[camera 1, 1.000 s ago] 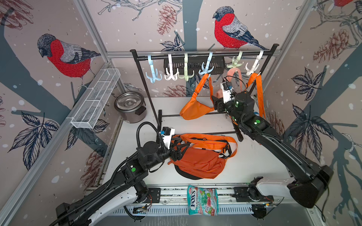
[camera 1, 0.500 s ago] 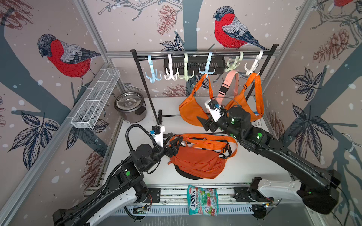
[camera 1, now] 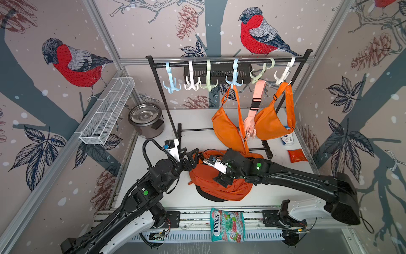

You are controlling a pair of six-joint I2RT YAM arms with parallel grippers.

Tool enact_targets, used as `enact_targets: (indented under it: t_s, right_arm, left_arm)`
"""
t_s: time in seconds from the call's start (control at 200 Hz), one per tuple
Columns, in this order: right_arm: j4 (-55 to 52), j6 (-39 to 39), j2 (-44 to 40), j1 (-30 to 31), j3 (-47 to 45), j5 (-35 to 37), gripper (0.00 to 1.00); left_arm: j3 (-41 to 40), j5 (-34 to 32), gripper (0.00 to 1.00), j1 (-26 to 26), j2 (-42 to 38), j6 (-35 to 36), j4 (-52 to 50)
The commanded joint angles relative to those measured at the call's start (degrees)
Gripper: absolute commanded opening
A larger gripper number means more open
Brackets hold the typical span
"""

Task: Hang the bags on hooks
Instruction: Pick up the bag from the bag.

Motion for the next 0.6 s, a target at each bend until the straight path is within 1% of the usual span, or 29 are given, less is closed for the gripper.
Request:
enact_targets:
  t_s: [0.0,0.115,0.285,0.35,0.41,0.455,0.495,0.595]
  right_arm:
    - [-3.70,1.31,4.42,0.39,1.72,-0.77,0.85]
    - [-3.63,1.41,8.19,1.16,1.49,-1.18,0.85]
    - [-2.24,1.79,11.52,2.72,1.18,-2.47,0.84]
    - [-1.87,2.09,12.76,3.19,1.21,-1.85,0.82]
    - [-1.81,2.53,13.88,3.21,1.31,-1.02,0.77]
    - [-1.74,2.80,14.60,3.21,1.43,-0.58,0.72]
    - [-1.91,2.97,15.19,3.21,1.69,-0.39,0.62]
    - [-2.48,3.48,15.90,3.30,2.60,-0.43,0.30]
  left_arm:
    - [0.64,-0.06,0.76,0.15,0.47,-1.46,2.10]
    - [0.87,-0.20,0.76,0.17,0.04,-1.64,1.53]
    - [0.80,-1.70,0.76,0.15,-1.97,-1.90,0.00]
    - [0.56,-2.42,0.76,0.20,-2.91,-2.14,-0.36]
    - [0.24,-3.02,0.75,0.15,-3.79,-2.34,-0.45]
    - [0.11,-3.37,0.75,0.17,-4.38,-2.42,-0.45]
    - [-0.06,-3.54,0.75,0.17,-4.89,-2.43,-0.45]
    - [-0.25,-3.81,0.75,0.21,-5.97,-2.19,-0.36]
